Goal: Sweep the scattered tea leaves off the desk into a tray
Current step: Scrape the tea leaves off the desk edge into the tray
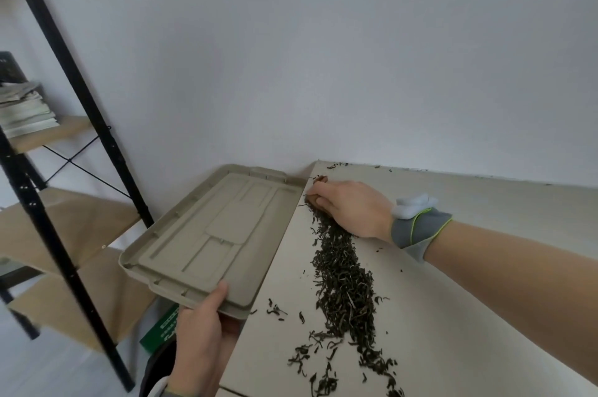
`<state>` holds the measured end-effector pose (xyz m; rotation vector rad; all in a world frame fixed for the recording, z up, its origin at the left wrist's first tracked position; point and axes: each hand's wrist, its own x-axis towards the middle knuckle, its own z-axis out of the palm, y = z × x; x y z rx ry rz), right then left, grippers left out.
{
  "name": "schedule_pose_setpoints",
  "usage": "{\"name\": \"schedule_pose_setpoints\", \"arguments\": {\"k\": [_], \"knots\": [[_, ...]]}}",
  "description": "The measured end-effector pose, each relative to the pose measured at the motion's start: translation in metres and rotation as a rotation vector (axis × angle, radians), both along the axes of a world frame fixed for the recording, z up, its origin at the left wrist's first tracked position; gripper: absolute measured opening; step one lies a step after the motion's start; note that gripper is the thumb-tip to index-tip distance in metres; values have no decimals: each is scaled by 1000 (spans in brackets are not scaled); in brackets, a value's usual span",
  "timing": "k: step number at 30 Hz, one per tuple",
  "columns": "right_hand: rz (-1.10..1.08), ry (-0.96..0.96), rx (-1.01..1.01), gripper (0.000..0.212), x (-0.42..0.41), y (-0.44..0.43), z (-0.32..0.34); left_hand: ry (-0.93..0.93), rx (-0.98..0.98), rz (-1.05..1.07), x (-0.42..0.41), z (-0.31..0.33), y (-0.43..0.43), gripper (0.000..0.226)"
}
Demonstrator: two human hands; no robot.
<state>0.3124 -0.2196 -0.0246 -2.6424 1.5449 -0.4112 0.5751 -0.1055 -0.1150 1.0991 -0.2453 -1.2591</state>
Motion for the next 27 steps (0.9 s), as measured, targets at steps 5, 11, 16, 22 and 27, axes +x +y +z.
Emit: {"name": "schedule_pose_setpoints", "arguments": {"k": [5,11,16,22,27], "knots": [[-28,-140,4,28,-5,22,14,-46,-34,0,1,6,10,38],[-599,-12,-45,31,-65,46,7,-61,16,-50,6,10,26,37],[-560,168,-73,14,-14,69,-3,-67,57,-61,7,10,34,34],[-419,127,-26,16,89,62,-1,-24,45,-27,7,12,35,35],[-332,47,3,11,107,36,8,24,18,-2,5,8,31,33]]}}
